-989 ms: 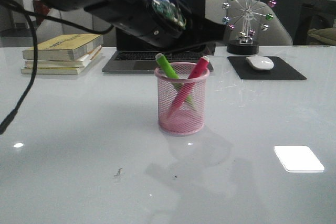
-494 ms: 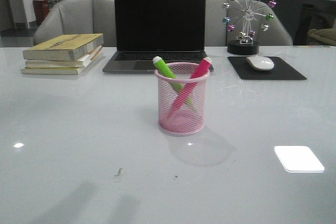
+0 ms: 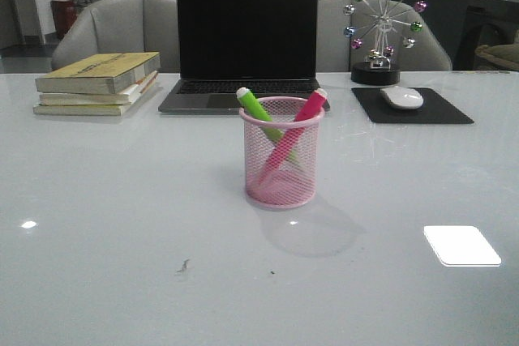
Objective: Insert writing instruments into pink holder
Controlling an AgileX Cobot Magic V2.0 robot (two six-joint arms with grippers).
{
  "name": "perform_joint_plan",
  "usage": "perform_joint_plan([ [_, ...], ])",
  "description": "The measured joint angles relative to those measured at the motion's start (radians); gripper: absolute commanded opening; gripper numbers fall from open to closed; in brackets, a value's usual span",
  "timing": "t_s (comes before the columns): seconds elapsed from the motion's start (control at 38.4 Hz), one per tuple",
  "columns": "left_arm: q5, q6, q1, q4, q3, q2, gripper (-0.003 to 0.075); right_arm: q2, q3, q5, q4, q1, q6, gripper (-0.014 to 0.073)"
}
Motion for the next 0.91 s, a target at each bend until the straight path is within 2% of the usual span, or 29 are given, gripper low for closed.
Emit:
perform_joint_plan([
  [0.16, 0.025, 0.0, 0.059, 0.003, 0.15, -0.129, 0.0414, 0.0, 0.0, -0.002, 0.0, 0.0, 0.0, 0.0429],
  [0.42, 0.032, 0.0, 0.067, -0.018, 0.383, -0.326, 0.0414, 0.0, 0.0, -0.002, 0.0, 0.0, 0.0, 0.0429],
  [0.62, 0.041, 0.0, 0.067, -0.02, 0.46, -0.417, 0.0414, 0.0, 0.0, -0.002, 0.0, 0.0, 0.0, 0.0407],
  [0.73, 0.025, 0.0, 0.067, -0.021, 0.46, -0.428, 0.0414, 0.0, 0.0, -0.002, 0.0, 0.0, 0.0, 0.032],
  [0.91, 0.017, 0.0, 0.067, -0.021, 0.462, -0.428, 0.0414, 0.0, 0.0, -0.002, 0.0, 0.0, 0.0, 0.0083],
])
